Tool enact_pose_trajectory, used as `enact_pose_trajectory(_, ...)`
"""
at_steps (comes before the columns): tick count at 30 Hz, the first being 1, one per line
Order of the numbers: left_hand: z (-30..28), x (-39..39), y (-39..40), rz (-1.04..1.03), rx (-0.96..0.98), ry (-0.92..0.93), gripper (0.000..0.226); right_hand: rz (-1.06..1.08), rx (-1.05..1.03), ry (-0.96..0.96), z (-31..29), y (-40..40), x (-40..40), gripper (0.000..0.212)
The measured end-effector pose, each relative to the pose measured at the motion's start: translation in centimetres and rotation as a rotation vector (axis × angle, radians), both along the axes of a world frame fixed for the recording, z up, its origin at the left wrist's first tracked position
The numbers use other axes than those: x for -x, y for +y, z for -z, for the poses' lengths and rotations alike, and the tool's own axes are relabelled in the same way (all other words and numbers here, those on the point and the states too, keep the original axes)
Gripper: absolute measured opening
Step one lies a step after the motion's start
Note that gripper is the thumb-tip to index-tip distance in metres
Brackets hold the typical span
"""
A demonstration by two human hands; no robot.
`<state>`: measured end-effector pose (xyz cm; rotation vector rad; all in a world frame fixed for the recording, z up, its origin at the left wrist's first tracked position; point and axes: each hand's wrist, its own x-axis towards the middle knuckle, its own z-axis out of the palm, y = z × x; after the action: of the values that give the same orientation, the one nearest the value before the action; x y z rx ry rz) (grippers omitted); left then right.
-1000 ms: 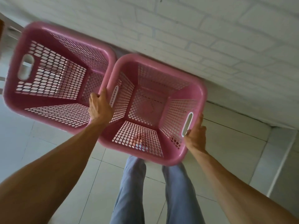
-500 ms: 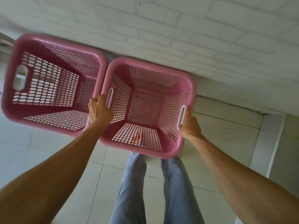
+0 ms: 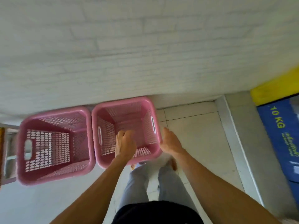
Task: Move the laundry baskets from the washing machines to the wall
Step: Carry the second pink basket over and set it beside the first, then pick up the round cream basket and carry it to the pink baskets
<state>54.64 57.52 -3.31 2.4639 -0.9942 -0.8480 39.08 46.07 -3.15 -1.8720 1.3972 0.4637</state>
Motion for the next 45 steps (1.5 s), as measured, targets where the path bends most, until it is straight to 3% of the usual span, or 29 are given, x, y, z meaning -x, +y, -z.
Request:
enact_pose_trajectory(4, -2.1, 3.7, -1.9, 0.160, 0.004, 0.043, 0.010, 0.124, 0.004, 0.018, -2.8, 1.5, 5.5, 0.060)
enact_pose_trajectory(7, -2.5, 7.3, -3.8, 0.425, -0.033, -0.011, 0.014, 0.254, 0.015, 0.024, -4.4, 2.3, 11.1, 0.060)
enact_pose_trajectory(9, -2.9, 10.6, -4.9, 0.491, -0.031, -0.016, 0.015, 0.359, 0.011, 0.023, -5.2, 3.1, 15.5, 0.063)
enact_pose_trajectory(13, -4.0, 18.7, -6.8, 0.627, 0.015, 0.047, 0.039, 0.553, 0.036, 0.006, -6.2, 5.3, 24.7, 0.062)
enact_pose_trajectory(26, -7.0, 51.4, -4.9, 1.241, 0.040, -0.072, 0.036, 1.064, 0.122, 0.003, -8.8, 16.9, 53.2, 0.055)
enact_pose_trajectory(34, -7.7, 67.8, -4.1, 1.471, 0.024, -0.082, 0.049, 1.432, 0.147, 0.004, -8.7, 23.8, 66.4, 0.061)
enact_pose_trajectory(39, -6.9, 77.3, -3.9, 1.587, -0.009, -0.028, 0.062, 1.586, 0.117, 0.016, -7.0, 26.8, 73.9, 0.064)
enact_pose_trajectory(45, -4.5, 88.2, -4.9, 1.710, -0.082, -0.099, 0.063, 1.747, 0.117, 0.006, -5.2, 27.8, 83.4, 0.065)
